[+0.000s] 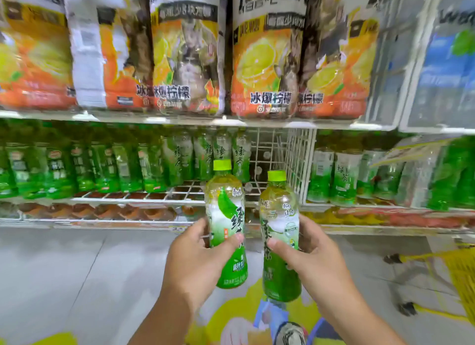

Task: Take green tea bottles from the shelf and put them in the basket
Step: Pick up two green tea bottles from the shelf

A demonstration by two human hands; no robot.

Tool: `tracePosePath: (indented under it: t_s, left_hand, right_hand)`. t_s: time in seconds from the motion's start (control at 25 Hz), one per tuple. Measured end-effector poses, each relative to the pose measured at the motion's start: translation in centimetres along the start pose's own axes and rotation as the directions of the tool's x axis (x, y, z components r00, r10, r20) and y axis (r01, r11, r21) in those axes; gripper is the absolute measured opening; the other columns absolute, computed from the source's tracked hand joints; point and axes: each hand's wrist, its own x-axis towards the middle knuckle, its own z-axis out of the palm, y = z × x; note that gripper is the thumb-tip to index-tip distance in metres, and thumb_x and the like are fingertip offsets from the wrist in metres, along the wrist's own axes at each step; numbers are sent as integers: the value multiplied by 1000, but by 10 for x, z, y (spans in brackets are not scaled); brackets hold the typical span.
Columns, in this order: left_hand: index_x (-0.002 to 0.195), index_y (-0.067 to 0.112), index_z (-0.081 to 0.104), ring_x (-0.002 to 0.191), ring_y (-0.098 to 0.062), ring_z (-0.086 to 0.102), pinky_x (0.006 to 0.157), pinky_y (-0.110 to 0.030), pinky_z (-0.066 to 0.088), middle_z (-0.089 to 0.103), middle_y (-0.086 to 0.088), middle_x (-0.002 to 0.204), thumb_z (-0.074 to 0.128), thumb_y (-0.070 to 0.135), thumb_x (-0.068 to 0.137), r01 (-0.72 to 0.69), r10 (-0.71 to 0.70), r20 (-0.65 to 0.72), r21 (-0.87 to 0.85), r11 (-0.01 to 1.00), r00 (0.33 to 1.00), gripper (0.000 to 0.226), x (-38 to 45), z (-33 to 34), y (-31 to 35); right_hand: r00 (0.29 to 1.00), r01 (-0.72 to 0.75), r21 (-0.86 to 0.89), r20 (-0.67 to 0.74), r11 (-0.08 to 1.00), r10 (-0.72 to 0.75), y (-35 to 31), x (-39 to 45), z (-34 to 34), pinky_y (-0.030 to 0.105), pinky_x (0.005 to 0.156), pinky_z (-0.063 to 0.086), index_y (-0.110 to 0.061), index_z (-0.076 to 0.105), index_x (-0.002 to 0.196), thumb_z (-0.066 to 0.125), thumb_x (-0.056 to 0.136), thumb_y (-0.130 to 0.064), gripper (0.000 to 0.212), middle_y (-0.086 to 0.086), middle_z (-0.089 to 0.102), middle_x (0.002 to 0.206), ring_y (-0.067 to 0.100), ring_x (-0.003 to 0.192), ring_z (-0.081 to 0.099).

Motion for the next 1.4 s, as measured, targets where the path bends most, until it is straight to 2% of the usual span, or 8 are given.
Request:
tracePosePath:
  t_s: [0.12, 0.28, 0.6, 0.8, 1.04, 1.12, 1.28, 1.4]
  left_hand:
    - [97, 22, 75, 78, -3, 75, 64, -16, 56, 79, 13, 85, 83, 11, 81, -54, 54, 9, 2, 999, 999, 21, 42, 15, -20]
    - [95, 27, 76, 82, -1, 74, 80, -31, 56, 78, 17, 87, 84, 21, 79, -129, 129, 4, 53, 990, 992, 19, 92, 27, -36]
    - [82, 29, 76, 73, 0, 71, 73, -27, 54, 76, 20, 78, 87, 29, 74, -181, 192, -85, 126, 975, 978, 13, 151, 31, -33]
    - [82, 29, 77, 74, -6, 72, 79, -37, 58, 76, 17, 76, 87, 38, 71, -160, 178, -98, 167, 973, 979, 18, 170, 25, -28]
    - [104, 22, 75, 91, -9, 71, 91, -33, 55, 77, 12, 92, 89, 53, 60, -135, 156, -121, 165, 977, 980, 55, 186, 25, -30]
    - [95, 26, 75, 80, -4, 72, 76, -26, 55, 77, 17, 80, 90, 46, 63, -115, 130, -123, 122, 986, 984, 41, 188, 25, -31]
    - [88, 30, 73, 72, -2, 71, 62, -19, 48, 75, 21, 74, 89, 44, 66, -102, 111, -80, 105, 989, 991, 30, 190, 24, -34]
    - [84, 29, 73, 63, 5, 68, 55, -12, 46, 74, 23, 71, 89, 38, 69, -106, 113, -76, 84, 991, 991, 24, 192, 21, -35]
  right_hand:
    - [999, 24, 10, -34, 1000, -24, 29, 47, 2, 9, 58, 47, -27, 70, 106, 80, 82, -4, 34, -16, 79, 92, -2, 79, 71]
    - [995, 63, 3, -83, 998, -62, 50, 112, 7, 17, 62, 49, -20, 73, 104, 84, 80, -12, 28, -10, 79, 87, 2, 74, 72]
    - [980, 170, -5, -107, 985, -169, 39, 226, 18, 14, 59, 54, -27, 71, 115, 84, 83, -29, 35, -11, 79, 95, 0, 81, 73]
    - [976, 158, -94, -138, 983, -170, 54, 286, 34, 23, 81, 55, -25, 69, 121, 85, 81, -34, 45, -15, 75, 103, 4, 95, 71]
    - [971, 143, -76, -182, 987, -155, 68, 336, 48, 20, 84, 47, -21, 64, 130, 85, 82, -27, 52, -10, 69, 107, 15, 106, 65]
    - [970, 119, -81, -202, 990, -134, 74, 346, 52, 21, 88, 46, -23, 61, 135, 83, 84, -30, 56, -10, 69, 115, 16, 111, 64]
    - [974, 77, -93, -204, 993, -95, 85, 353, 53, 19, 74, 43, -26, 55, 140, 80, 88, -29, 58, -21, 59, 95, 9, 93, 57]
    - [976, 72, -149, -191, 986, -100, 88, 360, 54, 34, 89, 57, -25, 57, 138, 82, 85, -29, 58, -10, 69, 108, 19, 106, 66]
